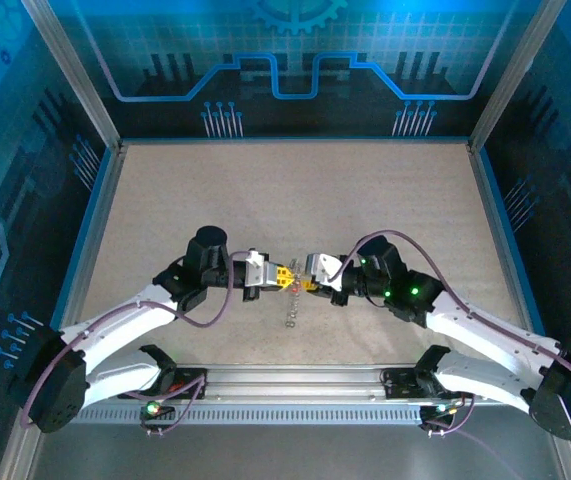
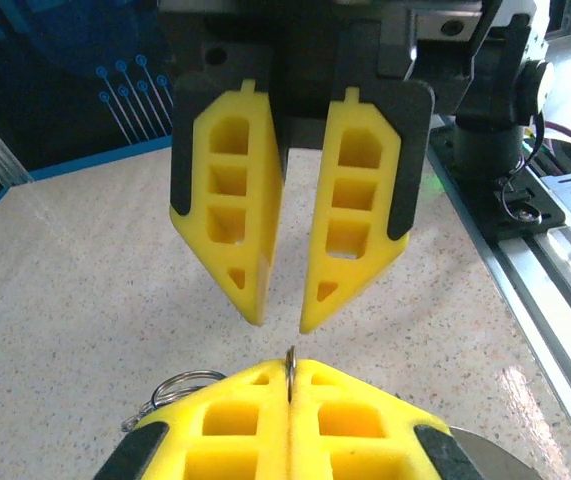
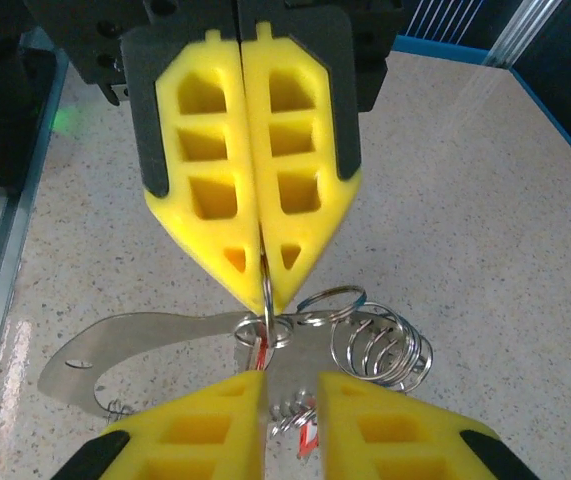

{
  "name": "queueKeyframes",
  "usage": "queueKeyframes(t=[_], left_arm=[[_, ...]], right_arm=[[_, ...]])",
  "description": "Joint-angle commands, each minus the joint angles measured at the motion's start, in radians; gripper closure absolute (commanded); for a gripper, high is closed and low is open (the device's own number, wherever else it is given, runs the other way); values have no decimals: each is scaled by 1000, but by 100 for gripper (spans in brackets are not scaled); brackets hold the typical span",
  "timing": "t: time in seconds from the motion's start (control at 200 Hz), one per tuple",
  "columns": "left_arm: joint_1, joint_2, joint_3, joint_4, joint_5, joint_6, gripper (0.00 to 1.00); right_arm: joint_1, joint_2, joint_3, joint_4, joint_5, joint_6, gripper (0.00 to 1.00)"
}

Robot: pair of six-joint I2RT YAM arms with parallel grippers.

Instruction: Put the keys on the keyring

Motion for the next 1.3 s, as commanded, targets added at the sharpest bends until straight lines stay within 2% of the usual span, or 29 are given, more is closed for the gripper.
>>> queueKeyframes(t=[0.0, 0.29, 0.385, 0.931, 1.076, 1.291], left_arm=[[8, -19, -8, 94, 85, -46, 100], [8, -14, -32, 196, 99, -106, 100], [7, -10, -31, 204, 111, -110, 100], [10, -17, -33, 216, 126, -114, 100], [10, -20, -34, 214, 125, -110, 100], [10, -22, -34, 210, 114, -103, 100]], right_arm=[[-19, -13, -30, 85, -70, 36, 77], [-33, -24, -88, 154, -156, 78, 67], [-38, -27, -119, 209, -181, 117, 58], [-70, 123, -154, 432, -273, 287, 53], [-71, 137, -161, 466, -278, 309, 59], [-73, 106, -176, 431, -267, 292, 82]])
